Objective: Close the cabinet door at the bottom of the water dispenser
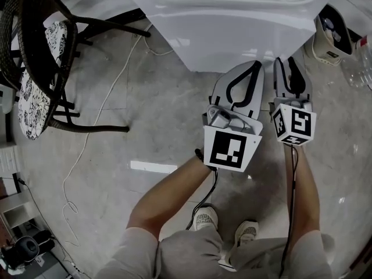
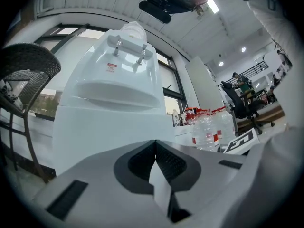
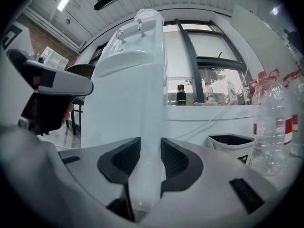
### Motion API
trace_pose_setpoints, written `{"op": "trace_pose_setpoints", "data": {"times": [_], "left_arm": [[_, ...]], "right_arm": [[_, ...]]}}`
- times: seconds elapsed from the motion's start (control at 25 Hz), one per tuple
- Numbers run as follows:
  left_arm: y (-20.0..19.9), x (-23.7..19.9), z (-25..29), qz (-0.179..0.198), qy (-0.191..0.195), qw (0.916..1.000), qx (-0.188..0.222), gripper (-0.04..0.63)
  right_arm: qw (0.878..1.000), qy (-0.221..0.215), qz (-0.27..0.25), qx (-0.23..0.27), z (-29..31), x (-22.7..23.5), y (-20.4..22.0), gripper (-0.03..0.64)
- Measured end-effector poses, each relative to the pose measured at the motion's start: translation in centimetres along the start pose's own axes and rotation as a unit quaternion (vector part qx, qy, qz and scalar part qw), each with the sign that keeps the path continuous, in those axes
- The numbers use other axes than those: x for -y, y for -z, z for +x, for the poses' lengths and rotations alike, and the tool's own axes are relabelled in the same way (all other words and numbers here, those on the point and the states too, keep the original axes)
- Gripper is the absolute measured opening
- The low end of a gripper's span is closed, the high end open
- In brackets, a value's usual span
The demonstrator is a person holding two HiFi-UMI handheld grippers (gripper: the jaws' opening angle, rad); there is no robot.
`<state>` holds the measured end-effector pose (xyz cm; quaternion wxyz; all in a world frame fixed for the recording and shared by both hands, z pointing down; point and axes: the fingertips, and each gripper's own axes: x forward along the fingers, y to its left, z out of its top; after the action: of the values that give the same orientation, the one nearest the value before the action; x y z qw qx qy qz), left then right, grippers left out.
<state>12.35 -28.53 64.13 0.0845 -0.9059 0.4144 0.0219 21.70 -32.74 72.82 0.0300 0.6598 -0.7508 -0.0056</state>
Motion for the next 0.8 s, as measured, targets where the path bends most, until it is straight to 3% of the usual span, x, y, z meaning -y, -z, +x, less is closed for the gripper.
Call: {"op": "trace_pose_setpoints", "data": {"times": [0.28, 0.64, 0.8], "left_arm": [[0.0, -0.3, -0.4, 0.018, 0.003, 0.9998, -0.005, 0.009], [-0.2, -1.2, -1.3, 0.006, -0.013, 0.9999, -0.006, 0.009], [-0.6, -1.8, -2.5, 0.002, -0.025, 0.9996, -0.010, 0.009]], "right_arm": [[1.000, 0.007, 0.000, 0.000, 1.1, 0.4, 0.1, 0.141], [1.000, 0.010, 0.001, 0.007, 1.6, 0.3, -0.2, 0.121], [0.999, 0.028, -0.001, 0.043, -0.8, -0.3, -2.0, 0.055]]}}
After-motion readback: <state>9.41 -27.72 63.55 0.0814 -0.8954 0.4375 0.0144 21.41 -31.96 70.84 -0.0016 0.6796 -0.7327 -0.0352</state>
